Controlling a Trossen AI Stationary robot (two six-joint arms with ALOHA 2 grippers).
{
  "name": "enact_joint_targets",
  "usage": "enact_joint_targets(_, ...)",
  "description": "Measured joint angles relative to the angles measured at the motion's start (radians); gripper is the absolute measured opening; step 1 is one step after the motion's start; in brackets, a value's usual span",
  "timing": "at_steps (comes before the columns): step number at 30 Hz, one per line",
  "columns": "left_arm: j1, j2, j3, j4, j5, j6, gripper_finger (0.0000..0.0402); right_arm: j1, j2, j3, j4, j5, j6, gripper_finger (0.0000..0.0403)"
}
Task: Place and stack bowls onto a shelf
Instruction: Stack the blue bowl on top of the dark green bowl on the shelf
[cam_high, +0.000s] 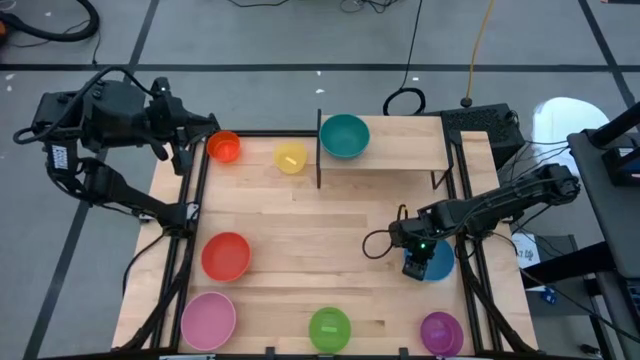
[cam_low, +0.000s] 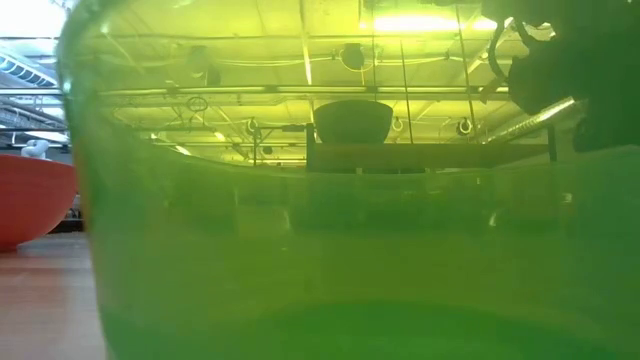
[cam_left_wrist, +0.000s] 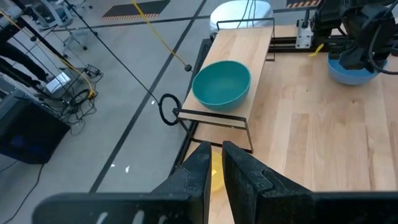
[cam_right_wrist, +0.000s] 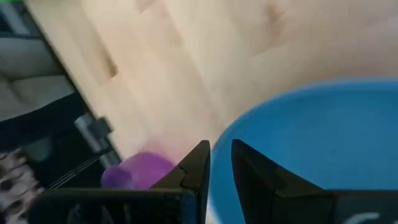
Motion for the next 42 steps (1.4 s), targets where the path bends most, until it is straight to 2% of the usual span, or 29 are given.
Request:
enact_joint_targets(4, 0.0, 0.0, 0.0, 0.0, 0.0, -0.001, 0.0047, -0.001, -0.001, -0.001, 0.003, 0.039, -0.004, 0.0059)
enact_joint_targets(12, 0.0, 0.0, 0.0, 0.0, 0.0, -0.003, 0.0047, -0.001, 0.0, -0.069, 0.119, 0.006, 0.059, 0.0059)
enact_joint_targets(22, 0.0, 0.0, 0.0, 0.0, 0.0, 0.004, 0.0047, -0.001, 0.0, -0.071, 0.125, 0.013, 0.061, 0.0059)
enact_joint_targets(27, 0.0, 0.0, 0.0, 0.0, 0.0, 0.005, 0.0047, -0.001, 0.0, -0.071, 0.127, 0.094, 0.095, 0.0059)
enact_joint_targets(33, 0.0, 0.0, 0.0, 0.0, 0.0, 0.009, 0.0047, -0.001, 0.0, -0.071, 0.148, 0.084, 0.135, 0.0059)
enact_joint_targets(42, 0.0, 0.0, 0.0, 0.0, 0.0, 0.009, 0.0047, 0.0, -0.01, -0.071, 0.255, 0.006, 0.144, 0.0059)
